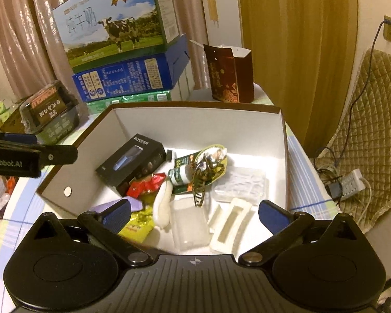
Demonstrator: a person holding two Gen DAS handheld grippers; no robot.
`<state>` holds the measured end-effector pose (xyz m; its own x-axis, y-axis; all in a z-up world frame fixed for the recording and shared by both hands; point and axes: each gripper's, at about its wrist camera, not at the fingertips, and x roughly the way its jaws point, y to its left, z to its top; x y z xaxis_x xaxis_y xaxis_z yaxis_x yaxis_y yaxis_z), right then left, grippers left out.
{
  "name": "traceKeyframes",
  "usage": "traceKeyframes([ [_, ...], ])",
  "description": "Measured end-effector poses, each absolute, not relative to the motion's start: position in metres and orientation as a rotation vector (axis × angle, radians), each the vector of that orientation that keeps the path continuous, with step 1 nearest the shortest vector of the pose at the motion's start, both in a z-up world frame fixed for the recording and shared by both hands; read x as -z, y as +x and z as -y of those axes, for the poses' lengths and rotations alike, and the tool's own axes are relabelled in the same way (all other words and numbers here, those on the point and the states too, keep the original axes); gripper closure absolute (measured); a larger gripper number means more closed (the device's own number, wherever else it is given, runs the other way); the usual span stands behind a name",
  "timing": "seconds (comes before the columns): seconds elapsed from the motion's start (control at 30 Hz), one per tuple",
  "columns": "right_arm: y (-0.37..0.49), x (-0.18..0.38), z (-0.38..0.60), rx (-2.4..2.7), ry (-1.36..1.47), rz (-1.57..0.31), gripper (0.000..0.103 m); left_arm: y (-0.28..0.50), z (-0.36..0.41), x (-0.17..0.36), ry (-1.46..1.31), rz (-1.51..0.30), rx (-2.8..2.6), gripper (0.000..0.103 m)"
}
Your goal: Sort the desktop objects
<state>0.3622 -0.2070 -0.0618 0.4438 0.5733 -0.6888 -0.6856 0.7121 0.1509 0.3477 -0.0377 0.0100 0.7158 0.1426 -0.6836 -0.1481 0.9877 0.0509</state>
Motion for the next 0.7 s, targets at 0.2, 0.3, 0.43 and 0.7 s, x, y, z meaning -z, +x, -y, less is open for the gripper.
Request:
traceKeyframes([
  [0.2,0.343,0.055,0.217,-0.776,-0.167,-0.784,0.002,0.325,0.04,-0.021,-0.023,-0.736,-0.173,0.001],
  [0.3,0.331,0.052,0.221,-0.774,-0.185,-0.78,0.002,0.312,0.043,-0.025,-0.014,-0.729,-0.178,0.001],
  [0.43,0.316,0.047,0.226,-0.776,-0.193,-0.779,0.002,0.296,0.047,-0.031,-0.021,-0.722,-0.182,0.001],
  [0.7,0.286,0.042,0.24,-0.769,-0.203,-0.783,0.002,0.266,0.055,-0.034,-0.034,-0.73,-0.175,0.001],
])
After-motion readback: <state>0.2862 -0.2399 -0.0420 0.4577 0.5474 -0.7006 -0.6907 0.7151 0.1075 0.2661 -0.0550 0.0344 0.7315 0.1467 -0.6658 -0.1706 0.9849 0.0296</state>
